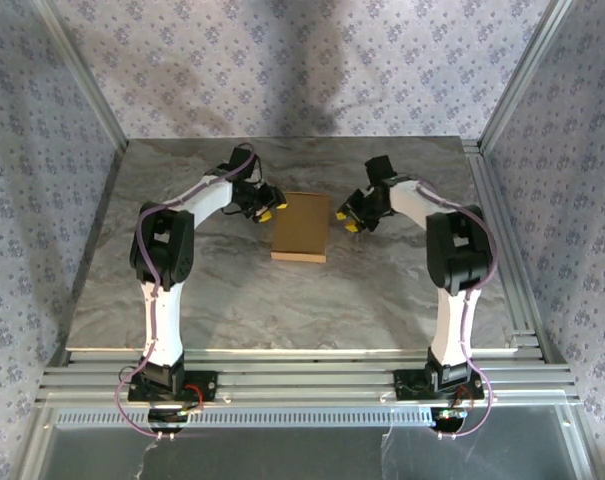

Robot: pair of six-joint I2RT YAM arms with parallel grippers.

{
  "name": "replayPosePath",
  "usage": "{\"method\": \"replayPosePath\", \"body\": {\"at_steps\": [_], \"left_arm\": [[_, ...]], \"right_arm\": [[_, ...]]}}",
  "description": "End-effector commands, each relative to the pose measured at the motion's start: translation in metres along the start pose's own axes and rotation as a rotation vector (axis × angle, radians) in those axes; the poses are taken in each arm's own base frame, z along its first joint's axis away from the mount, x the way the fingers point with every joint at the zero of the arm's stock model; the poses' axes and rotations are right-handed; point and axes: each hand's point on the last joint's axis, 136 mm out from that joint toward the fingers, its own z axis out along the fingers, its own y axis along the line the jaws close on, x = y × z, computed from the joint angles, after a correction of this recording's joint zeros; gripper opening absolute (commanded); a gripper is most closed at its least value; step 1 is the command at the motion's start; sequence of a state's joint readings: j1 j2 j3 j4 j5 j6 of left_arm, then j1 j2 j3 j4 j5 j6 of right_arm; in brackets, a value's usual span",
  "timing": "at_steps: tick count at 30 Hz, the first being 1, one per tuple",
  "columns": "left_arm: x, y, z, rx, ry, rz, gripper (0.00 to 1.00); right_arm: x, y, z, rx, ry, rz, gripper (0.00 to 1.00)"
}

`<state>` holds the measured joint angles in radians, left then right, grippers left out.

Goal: Fold the paper box

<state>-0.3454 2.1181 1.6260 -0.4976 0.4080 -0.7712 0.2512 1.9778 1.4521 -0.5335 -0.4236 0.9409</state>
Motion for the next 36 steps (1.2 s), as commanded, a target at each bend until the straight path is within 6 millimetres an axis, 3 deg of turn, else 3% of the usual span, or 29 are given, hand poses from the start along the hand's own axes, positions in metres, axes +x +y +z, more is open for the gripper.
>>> {"method": "replayPosePath", "body": {"at_steps": [1, 2, 5, 7, 11, 12, 14, 17, 18, 20, 24, 26, 30, 34, 36], "left_arm": [[-0.025, -0.016, -0.064, -0.02, -0.153, 0.053, 1.0], [-0.029, -0.018, -0.081, -0.026, -0.203, 0.067, 1.0], [-0.033, -0.019, -0.132, -0.027, -0.353, 0.099, 1.0], [-0.029, -0.014, -0.157, -0.017, -0.434, 0.113, 1.0], [-0.008, 0.013, -0.189, -0.068, -0.526, 0.137, 1.0], [-0.002, 0.022, -0.196, -0.092, -0.549, 0.15, 1.0], [0.007, 0.048, -0.215, -0.211, -0.637, 0.15, 0.99], [0.021, 0.103, -0.26, -0.53, -0.914, 0.131, 1.0], [0.023, 0.113, -0.261, -0.581, -0.963, 0.202, 1.0], [0.029, 0.132, -0.252, -0.63, -0.998, 0.316, 1.0], [0.038, 0.177, -0.234, -0.658, -0.994, 0.324, 1.0], [0.033, 0.178, -0.235, -0.625, -0.988, 0.346, 1.0], [0.011, 0.18, -0.229, -0.613, -0.971, 0.431, 1.0], [-0.006, 0.208, -0.208, -0.555, -0.969, 0.378, 1.0], [-0.012, 0.214, -0.203, -0.511, -1.01, 0.368, 1.0]], "right_arm": [[-0.024, -0.014, -0.092, 0.088, -0.257, -0.091, 0.66], [-0.029, -0.01, -0.121, 0.086, -0.343, -0.16, 0.99], [-0.031, -0.013, -0.202, 0.156, -0.609, -0.284, 0.99], [-0.025, -0.02, -0.241, 0.171, -0.731, -0.359, 0.99], [-0.021, -0.075, -0.295, 0.296, -0.901, -0.263, 1.0], [-0.021, -0.097, -0.293, 0.363, -0.923, -0.232, 0.99], [-0.027, -0.107, -0.289, 0.376, -0.995, -0.328, 0.99], [-0.029, -0.112, -0.247, 0.362, -1.054, -0.603, 1.0], [-0.026, -0.115, -0.229, 0.358, -1.05, -0.693, 1.0], [-0.022, -0.125, -0.2, 0.339, -1.018, -0.756, 1.0], [-0.022, -0.133, -0.159, 0.257, -0.993, -0.803, 1.0], [-0.027, -0.137, -0.145, 0.255, -0.965, -0.812, 1.0], [-0.046, -0.135, -0.132, 0.23, -0.966, -0.828, 1.0], [-0.068, -0.127, -0.128, 0.25, -0.968, -0.905, 1.0], [-0.074, -0.138, -0.125, 0.214, -0.971, -0.85, 1.0]]}}
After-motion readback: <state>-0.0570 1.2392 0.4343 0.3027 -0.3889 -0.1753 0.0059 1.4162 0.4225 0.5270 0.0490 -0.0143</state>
